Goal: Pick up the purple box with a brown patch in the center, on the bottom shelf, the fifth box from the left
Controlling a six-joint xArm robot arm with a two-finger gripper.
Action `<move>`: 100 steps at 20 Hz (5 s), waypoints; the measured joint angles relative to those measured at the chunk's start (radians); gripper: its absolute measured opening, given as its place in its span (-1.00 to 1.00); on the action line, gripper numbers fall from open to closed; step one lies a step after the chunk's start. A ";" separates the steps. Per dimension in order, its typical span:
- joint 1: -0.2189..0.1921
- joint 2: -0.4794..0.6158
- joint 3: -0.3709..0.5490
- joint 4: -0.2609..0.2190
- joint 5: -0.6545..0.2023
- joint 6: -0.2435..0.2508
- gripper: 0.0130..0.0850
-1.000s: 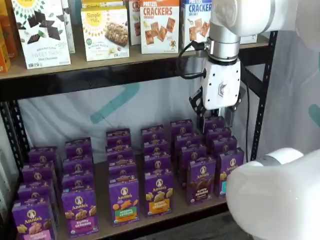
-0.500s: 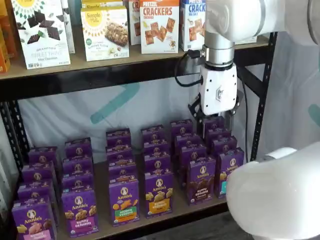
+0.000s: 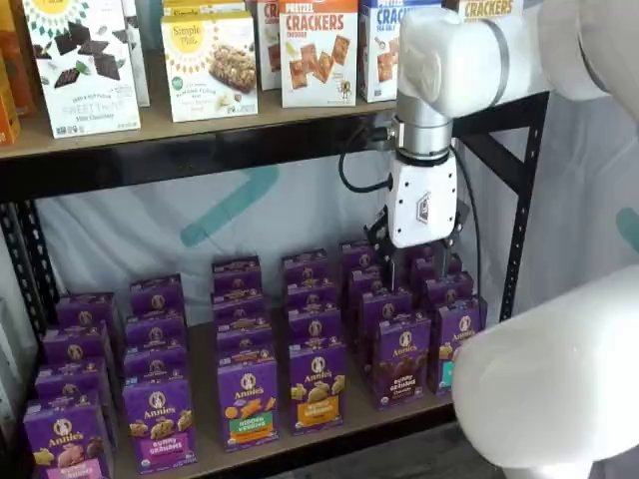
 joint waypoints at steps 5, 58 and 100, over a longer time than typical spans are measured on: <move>-0.007 0.057 0.036 0.012 -0.102 -0.010 1.00; -0.209 1.032 -0.246 -0.089 -0.815 -0.119 1.00; -0.334 1.495 -0.779 -0.009 -0.777 -0.319 1.00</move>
